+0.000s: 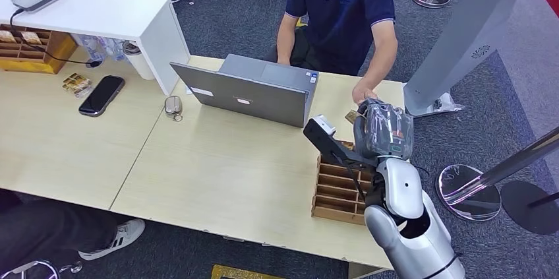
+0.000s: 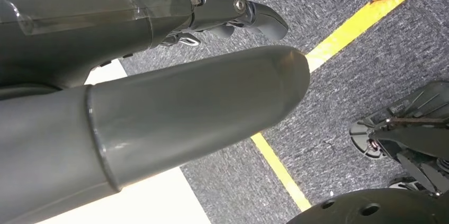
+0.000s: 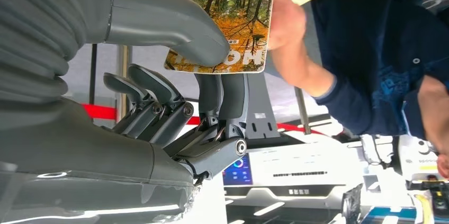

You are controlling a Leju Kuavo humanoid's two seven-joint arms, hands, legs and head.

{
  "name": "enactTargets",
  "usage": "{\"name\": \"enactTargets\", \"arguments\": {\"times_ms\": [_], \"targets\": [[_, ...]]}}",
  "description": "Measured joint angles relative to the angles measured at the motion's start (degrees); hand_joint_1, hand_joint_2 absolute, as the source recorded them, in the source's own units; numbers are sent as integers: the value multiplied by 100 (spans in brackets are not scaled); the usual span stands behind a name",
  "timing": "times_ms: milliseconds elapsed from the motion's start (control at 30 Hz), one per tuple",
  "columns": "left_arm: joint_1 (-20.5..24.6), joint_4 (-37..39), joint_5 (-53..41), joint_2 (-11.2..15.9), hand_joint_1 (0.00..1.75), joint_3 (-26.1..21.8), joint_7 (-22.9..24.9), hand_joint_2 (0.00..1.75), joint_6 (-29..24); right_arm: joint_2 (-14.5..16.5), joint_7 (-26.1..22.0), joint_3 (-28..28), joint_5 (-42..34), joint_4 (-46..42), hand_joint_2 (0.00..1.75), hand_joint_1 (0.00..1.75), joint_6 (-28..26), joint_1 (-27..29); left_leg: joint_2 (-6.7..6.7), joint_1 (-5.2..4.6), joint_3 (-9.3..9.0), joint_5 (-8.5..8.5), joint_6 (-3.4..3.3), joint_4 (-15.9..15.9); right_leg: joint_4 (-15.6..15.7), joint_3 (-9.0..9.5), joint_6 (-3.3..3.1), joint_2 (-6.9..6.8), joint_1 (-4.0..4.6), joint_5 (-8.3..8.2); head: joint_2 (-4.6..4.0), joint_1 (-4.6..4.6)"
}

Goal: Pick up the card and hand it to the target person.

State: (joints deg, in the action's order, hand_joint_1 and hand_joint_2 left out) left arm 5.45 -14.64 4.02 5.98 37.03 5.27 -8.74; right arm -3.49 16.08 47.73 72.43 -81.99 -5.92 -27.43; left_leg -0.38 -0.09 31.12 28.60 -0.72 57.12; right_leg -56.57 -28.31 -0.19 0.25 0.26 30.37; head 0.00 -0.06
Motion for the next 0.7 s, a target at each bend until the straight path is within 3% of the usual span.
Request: {"name": "enactTargets", "arguments": {"times_ms": [700], "targets": [[0, 0, -24, -15, 0, 103, -4, 0, -20, 120, 23, -108, 95, 323, 175, 175, -44, 0, 0, 0, 0, 0, 0, 0, 0, 0, 0, 0, 0, 0, 0, 0]]}}
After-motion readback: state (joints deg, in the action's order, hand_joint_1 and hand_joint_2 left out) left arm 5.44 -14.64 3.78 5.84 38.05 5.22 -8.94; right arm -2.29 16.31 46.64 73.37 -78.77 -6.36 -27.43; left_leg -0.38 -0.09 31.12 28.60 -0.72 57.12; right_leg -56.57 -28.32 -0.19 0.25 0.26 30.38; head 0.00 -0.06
